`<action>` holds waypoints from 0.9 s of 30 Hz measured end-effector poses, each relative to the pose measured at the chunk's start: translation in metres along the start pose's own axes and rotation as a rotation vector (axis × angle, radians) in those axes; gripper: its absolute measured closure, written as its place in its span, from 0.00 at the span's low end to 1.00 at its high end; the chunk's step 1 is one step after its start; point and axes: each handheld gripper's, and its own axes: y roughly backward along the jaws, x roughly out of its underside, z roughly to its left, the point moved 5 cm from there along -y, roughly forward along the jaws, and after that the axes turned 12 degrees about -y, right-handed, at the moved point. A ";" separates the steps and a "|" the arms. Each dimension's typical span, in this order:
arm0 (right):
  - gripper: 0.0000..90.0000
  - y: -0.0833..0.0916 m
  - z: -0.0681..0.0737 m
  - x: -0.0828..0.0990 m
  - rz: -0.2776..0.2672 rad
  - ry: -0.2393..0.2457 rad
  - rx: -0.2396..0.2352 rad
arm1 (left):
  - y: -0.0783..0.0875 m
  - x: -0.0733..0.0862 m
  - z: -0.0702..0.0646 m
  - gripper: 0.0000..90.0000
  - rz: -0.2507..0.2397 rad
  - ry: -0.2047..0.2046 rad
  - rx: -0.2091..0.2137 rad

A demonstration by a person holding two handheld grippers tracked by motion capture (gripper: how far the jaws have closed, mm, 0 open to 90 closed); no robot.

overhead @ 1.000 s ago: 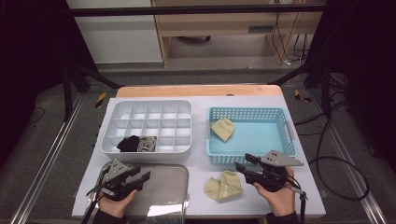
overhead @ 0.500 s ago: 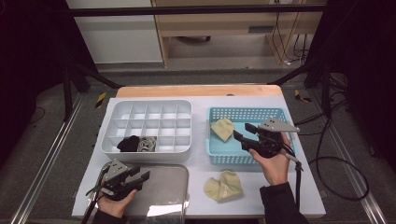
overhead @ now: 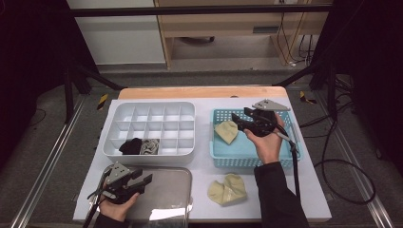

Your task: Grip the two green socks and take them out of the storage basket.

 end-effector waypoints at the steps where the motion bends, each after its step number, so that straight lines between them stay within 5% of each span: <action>1: 0.49 -0.004 0.000 -0.001 0.003 -0.002 0.001 | 0.000 0.000 0.000 0.56 -0.001 -0.001 0.000; 12: 0.50 -0.045 -0.005 0.003 0.035 0.006 0.017 | 0.000 0.000 0.001 0.56 -0.004 0.002 -0.001; 27: 0.53 -0.073 -0.009 0.027 0.118 0.046 0.057 | 0.000 0.001 0.001 0.56 -0.001 0.001 -0.001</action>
